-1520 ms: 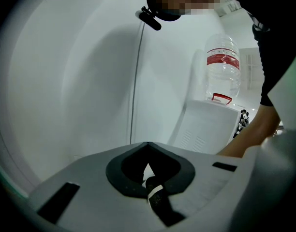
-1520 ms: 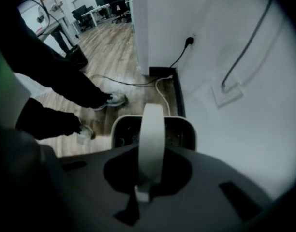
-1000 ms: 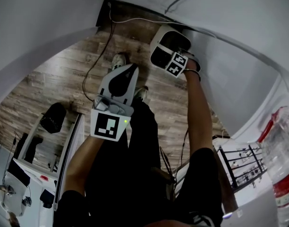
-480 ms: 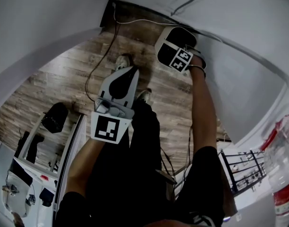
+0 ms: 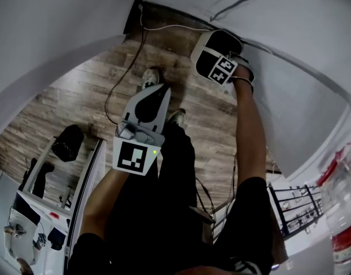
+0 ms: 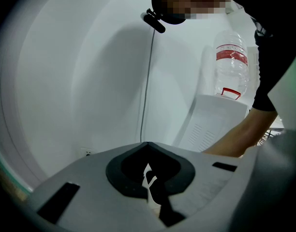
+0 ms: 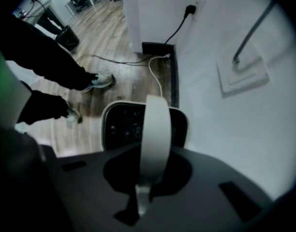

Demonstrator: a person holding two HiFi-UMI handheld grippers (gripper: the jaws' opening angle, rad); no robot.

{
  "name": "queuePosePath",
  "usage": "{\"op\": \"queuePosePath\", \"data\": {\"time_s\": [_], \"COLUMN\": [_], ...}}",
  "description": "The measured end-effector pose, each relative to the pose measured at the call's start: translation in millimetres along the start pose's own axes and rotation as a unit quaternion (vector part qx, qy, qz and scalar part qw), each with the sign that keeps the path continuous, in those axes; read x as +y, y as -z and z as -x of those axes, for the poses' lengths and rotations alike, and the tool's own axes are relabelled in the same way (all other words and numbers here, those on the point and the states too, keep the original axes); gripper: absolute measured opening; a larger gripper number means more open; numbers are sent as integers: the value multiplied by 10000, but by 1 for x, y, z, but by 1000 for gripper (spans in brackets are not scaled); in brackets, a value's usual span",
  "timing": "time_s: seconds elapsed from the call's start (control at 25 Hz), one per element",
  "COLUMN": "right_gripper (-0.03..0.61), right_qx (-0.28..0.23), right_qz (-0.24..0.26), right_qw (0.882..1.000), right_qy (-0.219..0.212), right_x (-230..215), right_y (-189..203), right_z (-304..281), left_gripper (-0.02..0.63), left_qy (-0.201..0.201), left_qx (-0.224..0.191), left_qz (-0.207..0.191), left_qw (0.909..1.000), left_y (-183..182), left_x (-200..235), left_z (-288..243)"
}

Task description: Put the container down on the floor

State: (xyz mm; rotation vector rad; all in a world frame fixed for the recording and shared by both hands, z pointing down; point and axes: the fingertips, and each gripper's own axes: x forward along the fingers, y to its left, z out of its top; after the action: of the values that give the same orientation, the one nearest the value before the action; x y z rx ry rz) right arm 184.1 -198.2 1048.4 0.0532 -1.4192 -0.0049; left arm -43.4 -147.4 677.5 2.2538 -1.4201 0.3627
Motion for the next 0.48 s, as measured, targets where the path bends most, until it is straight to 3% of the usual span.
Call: {"op": "queuePosePath", "data": {"time_s": [0.48], "right_gripper": [32], "right_qx": [238], "right_qz": [242], "right_qw": [9993], "right_qy": [135], "right_x": [0], "right_y": [-4], "right_z": [-7], "left_gripper": [26], "left_qy": [5], "left_qx": [51], "left_qz": [146], "left_qw": [9999], "left_y": [3], "left_x": [3], "left_z": [2]}}
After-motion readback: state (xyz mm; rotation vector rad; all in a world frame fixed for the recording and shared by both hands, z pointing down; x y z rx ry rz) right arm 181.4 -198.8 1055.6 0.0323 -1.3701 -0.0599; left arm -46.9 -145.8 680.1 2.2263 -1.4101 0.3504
